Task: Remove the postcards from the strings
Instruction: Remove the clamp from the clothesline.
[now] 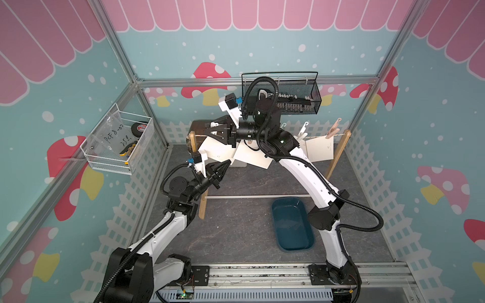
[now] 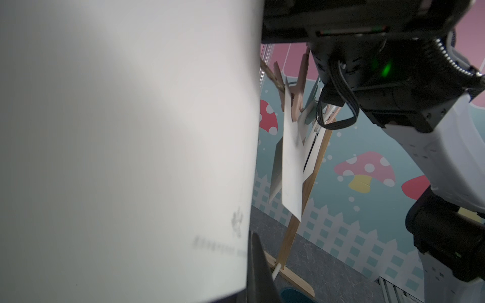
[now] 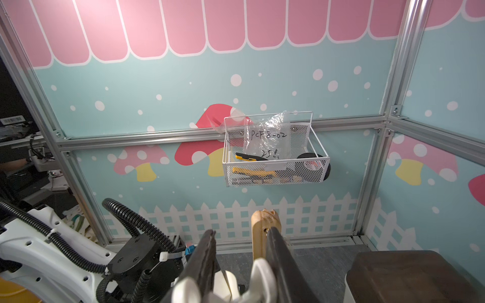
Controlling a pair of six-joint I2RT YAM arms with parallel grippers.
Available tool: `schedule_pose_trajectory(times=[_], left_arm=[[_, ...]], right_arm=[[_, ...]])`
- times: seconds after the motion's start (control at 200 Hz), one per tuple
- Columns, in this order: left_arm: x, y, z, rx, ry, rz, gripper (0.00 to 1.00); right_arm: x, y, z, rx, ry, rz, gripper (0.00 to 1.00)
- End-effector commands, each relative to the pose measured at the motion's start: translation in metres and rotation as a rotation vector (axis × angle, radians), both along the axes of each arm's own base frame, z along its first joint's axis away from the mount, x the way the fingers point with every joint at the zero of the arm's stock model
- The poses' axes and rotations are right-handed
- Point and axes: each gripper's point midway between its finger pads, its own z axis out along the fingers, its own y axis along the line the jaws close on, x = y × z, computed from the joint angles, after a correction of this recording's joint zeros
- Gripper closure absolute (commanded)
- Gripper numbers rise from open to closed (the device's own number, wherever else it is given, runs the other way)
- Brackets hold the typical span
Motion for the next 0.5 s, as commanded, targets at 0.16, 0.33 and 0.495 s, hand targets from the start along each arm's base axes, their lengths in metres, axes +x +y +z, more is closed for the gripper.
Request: schedule_pose_trajectory(times=[0.16, 0.33, 0.495], left_arm=[[0.0012, 0.0006, 0.0077, 0.002, -0.009, -0.004, 0.94], [0.0018, 0.0004, 0.0072, 0.004, -0.006, -0.004, 0.94], [0.0034, 0.0008, 0.0036, 0.006, 0.007, 0.001, 0.94]], right_arm=[[-0.0031, -0.0016, 0.0135, 0.039, -0.038, 0.003, 0.79], [-0.0037, -0.0017, 0.0162, 0.047, -0.037, 0.001, 0.85], [-0.0025, -0.0025, 0.0178, 0.050, -0.033, -0.010, 0.90]])
